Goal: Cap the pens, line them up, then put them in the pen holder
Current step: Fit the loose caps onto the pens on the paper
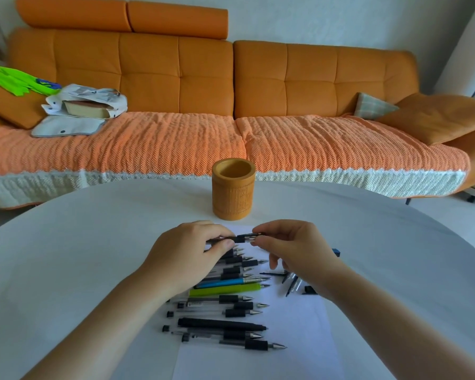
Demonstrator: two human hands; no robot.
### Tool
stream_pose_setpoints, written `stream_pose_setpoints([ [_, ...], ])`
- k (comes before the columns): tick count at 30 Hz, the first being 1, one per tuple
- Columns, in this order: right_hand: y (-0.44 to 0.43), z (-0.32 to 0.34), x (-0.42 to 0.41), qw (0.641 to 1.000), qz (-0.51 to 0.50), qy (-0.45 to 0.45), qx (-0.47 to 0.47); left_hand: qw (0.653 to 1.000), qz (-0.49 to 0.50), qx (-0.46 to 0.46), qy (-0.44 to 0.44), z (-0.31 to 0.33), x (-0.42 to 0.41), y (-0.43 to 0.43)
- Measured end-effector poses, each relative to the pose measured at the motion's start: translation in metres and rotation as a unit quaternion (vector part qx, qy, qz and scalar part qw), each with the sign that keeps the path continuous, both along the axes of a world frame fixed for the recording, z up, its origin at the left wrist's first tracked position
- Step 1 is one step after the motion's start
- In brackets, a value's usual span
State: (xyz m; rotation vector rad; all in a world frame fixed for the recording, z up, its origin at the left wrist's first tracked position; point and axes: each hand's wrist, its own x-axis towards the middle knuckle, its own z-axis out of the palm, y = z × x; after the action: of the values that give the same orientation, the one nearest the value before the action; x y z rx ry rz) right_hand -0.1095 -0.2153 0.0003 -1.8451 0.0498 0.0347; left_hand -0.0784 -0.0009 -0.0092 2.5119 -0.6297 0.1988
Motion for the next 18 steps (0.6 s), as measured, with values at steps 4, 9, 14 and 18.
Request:
stream_pose_setpoints([
  [4, -0.0010, -0.0025, 0.0007, 0.989, 0.037, -0.035, -0.136, 0.999, -0.028, 0.009, 0.027, 0.0042, 0.0006, 0.0008],
  [9, -0.0005, -0.0054, 0.0027, 0.984, 0.041, -0.076, -0.159, 0.999, -0.044, 0.009, 0.011, 0.0079, 0.0025, 0.0011],
  [14, 0.0057, -0.0031, 0.0028, 0.991, 0.021, -0.077, -0.109, 0.998, -0.047, -0.012, -0.027, 0.0091, 0.0035, -0.0002],
  [18, 0.0058, -0.0008, 0.0023, 0.995, 0.029, -0.050, -0.085, 0.997, -0.058, -0.025, -0.045, 0.0103, 0.0020, -0.0004],
])
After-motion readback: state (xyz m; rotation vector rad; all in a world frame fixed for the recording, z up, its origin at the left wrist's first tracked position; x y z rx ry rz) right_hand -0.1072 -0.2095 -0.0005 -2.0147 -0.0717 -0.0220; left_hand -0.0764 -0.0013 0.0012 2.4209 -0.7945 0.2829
